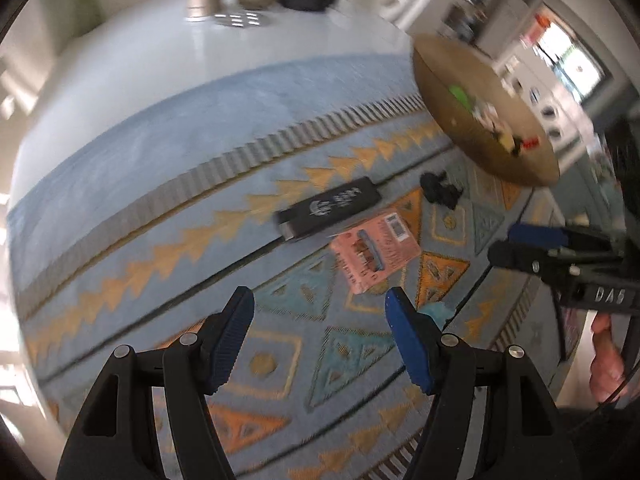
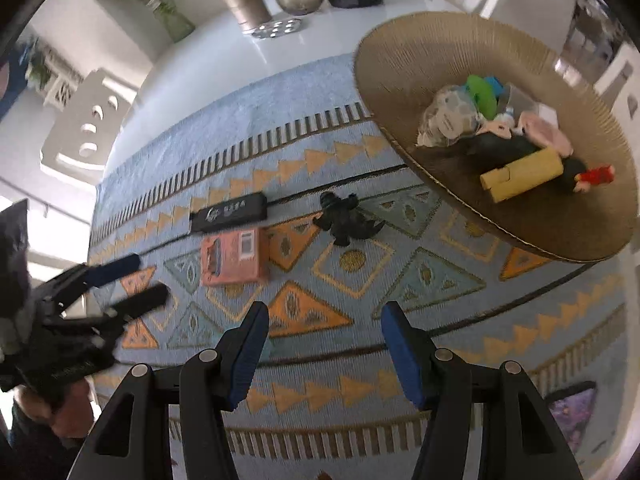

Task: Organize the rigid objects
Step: 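Move both tools back over the remaining objects on the rug, then lower the right tool toward the black figurine and the left tool toward the pink box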

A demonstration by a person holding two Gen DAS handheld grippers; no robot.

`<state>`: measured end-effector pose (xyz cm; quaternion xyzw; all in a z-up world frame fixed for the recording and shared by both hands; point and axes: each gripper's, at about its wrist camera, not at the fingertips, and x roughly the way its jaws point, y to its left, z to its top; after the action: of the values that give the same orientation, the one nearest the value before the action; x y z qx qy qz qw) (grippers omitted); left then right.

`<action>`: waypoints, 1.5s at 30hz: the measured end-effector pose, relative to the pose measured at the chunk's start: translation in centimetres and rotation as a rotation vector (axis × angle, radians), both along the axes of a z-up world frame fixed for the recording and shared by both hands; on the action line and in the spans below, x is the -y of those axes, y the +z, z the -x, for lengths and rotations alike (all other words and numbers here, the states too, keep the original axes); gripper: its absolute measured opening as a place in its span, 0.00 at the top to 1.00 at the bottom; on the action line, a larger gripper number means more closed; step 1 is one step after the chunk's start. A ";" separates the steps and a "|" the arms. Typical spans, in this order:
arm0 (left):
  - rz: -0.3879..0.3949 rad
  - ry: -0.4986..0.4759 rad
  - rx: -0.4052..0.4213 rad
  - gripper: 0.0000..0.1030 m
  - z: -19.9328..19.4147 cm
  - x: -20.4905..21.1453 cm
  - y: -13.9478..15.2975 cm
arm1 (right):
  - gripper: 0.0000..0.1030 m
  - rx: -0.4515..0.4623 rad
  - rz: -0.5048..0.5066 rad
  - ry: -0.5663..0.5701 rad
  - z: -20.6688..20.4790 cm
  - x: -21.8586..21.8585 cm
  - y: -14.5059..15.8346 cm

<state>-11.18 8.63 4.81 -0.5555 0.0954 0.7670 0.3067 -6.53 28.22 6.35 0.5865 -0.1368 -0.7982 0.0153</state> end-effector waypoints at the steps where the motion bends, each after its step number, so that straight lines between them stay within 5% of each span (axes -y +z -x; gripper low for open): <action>1: 0.005 -0.024 0.004 0.36 0.2 -0.8 -0.4 | 0.45 0.000 -0.002 -0.009 0.3 -0.1 -0.2; 15: -0.001 -0.140 0.022 0.37 0.2 -6.1 -2.0 | 0.45 -0.025 -0.063 -0.031 5.0 0.3 -2.9; 19: -0.031 -0.194 0.059 0.38 -1.4 -6.2 -2.1 | 0.72 -0.025 -0.047 -0.005 5.0 0.4 -3.4; 21: -0.014 -0.186 0.060 0.38 -1.9 -5.9 -2.4 | 0.77 -0.024 -0.032 0.001 4.7 0.4 -3.4; 26: -0.031 -0.127 0.068 0.38 -1.4 -5.5 -2.3 | 0.77 -0.019 -0.020 -0.009 3.9 -0.2 -3.4; 33: 0.038 -0.188 0.009 0.43 -2.2 -8.1 -2.3 | 0.71 -0.008 0.029 -0.002 4.8 -0.1 -3.3; 35: 0.063 -0.193 -0.008 0.48 -2.3 -8.5 -2.5 | 0.53 -0.007 0.002 -0.005 5.4 0.2 -3.3; 37: 0.071 -0.193 -0.031 0.54 -2.4 -8.7 -2.5 | 0.51 -0.029 -0.036 -0.015 5.9 0.6 -3.1; 45: 0.024 -0.077 -0.052 0.59 -1.4 -6.0 -1.3 | 0.57 -0.091 -0.103 0.033 7.5 2.7 -2.9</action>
<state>-9.80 14.66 3.53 -0.5351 0.1339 0.7674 0.3268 -13.98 25.51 3.47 0.5517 -0.0851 -0.8297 0.0043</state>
